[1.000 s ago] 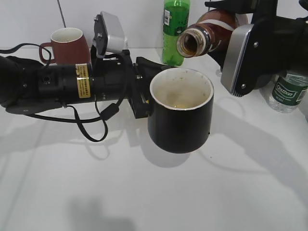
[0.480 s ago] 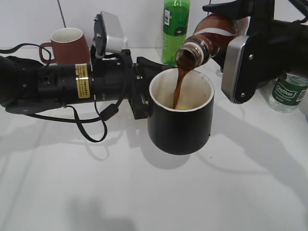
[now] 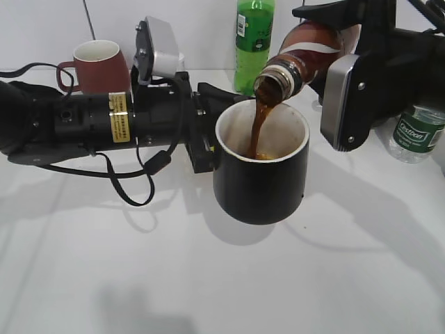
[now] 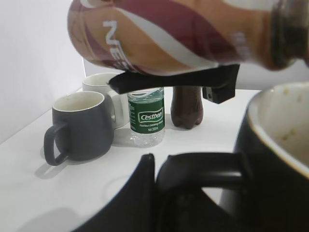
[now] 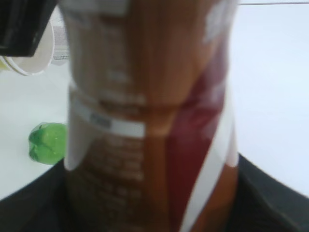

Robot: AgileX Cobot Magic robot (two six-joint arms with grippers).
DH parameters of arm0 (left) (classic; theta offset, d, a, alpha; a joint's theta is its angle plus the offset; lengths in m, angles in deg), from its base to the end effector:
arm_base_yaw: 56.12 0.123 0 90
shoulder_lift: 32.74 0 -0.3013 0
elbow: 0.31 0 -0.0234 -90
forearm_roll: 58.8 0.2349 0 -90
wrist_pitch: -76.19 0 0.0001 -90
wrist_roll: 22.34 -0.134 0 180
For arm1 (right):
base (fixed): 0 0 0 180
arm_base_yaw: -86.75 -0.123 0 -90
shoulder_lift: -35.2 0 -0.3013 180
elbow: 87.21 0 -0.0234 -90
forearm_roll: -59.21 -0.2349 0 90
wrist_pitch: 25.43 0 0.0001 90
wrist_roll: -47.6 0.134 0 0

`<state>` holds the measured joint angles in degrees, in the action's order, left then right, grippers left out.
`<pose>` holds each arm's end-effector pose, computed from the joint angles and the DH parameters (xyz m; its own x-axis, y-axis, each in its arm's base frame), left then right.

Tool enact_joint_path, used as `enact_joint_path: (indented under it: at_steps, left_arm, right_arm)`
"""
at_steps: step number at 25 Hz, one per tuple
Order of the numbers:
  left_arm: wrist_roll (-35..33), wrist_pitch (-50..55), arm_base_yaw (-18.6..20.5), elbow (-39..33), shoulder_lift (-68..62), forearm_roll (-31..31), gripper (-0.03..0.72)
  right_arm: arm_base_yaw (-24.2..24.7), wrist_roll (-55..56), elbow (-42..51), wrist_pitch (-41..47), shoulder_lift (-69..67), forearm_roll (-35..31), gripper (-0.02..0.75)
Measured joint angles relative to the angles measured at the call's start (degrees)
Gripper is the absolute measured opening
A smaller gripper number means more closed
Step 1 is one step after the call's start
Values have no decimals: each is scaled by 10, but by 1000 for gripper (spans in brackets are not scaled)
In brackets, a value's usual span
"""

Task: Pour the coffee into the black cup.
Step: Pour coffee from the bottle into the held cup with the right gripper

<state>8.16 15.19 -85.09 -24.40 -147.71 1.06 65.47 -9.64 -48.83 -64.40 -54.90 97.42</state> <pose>0.2885 -0.2755 0.2234 0.0549 0.0912 -0.9943 0.9779 0.1964 0.0720 0.2809 0.1653 0.2834 0.6924 -0.7187 -0.0633 -0.1137 -0.0220 -0.9933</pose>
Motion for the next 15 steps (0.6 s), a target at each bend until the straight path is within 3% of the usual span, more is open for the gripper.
enact_joint_path:
  at_steps: [15]
  left_arm:
    - [0, 0, 0, 0, 0, 1, 35]
  right_arm:
    - [0, -11, 0, 0, 0, -2, 529]
